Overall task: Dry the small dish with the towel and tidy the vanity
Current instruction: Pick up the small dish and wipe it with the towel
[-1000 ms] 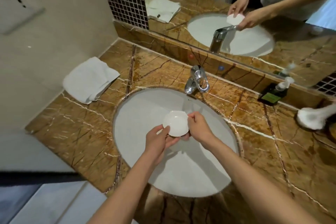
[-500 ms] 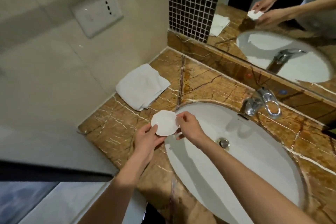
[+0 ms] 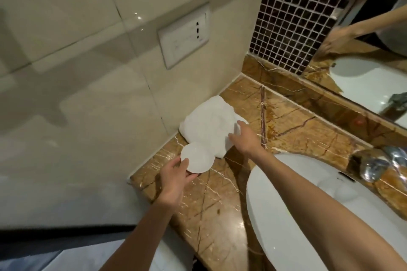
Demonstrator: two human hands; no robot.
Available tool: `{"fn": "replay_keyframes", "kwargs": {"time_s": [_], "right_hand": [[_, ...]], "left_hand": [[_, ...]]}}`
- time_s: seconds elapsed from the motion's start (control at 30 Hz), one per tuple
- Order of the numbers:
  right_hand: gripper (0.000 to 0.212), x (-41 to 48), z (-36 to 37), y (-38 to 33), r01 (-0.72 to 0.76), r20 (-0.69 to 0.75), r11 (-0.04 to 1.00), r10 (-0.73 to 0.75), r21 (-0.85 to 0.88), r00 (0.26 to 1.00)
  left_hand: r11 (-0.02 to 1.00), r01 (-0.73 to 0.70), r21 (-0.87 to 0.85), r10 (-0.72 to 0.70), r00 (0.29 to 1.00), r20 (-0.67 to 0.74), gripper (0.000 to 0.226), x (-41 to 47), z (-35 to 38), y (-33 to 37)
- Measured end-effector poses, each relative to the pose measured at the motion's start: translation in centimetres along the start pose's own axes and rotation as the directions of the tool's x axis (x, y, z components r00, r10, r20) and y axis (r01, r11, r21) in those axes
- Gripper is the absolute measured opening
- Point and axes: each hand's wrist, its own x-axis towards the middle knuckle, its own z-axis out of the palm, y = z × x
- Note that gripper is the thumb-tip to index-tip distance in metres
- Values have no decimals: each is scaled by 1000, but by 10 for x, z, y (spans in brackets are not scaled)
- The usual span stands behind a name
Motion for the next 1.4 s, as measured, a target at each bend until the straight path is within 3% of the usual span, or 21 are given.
{"fn": "replay_keyframes", "kwargs": {"time_s": [0.2, 0.27, 0.37, 0.53, 0.6, 0.73, 0.83, 0.93, 1.13, 1.4], "right_hand": [[65, 31, 15, -8, -131, -46, 978, 125, -163, 991], [55, 35, 19, -9, -170, -63, 965, 161, -199, 985], [43, 38, 20, -10, -191, -60, 977, 186, -96, 981], [28, 25, 17, -21, 33, -235, 999, -42, -41, 971], [19, 14, 15, -30, 116, -255, 986, -83, 116, 963], [32, -10, 11, -47, 292, -310, 878, -177, 378, 934], [44, -28, 15, -56, 386, -122, 843, -367, 376, 922], [52, -36, 27, -57, 433, 87, 864, -467, 257, 880], [37, -39, 36, -55, 443, 198, 887, -462, 135, 865], [24, -30, 13, -45, 378, 294, 922, -386, 86, 875]], "left_hand": [[999, 33, -35, -33, 999, 2, 32, 13, 5, 8], [996, 54, -66, -53, 998, 17, 27, 15, 6, 9], [987, 74, -142, -71, 997, 24, 26, 18, 7, 13], [982, 63, -181, -58, 998, 34, 22, 21, 6, 17], [981, 61, -181, -58, 998, 27, 26, 23, 8, 19], [986, 37, -164, -35, 999, 15, 41, 27, 15, 23], [986, 16, -165, -7, 999, 54, 42, 27, 21, 23], [987, 8, -162, 11, 994, 111, 36, 27, 24, 21], [984, 28, -175, -13, 996, 89, 19, 30, 23, 14], [973, 75, -216, -61, 996, 70, 17, 32, 14, 8]]}}
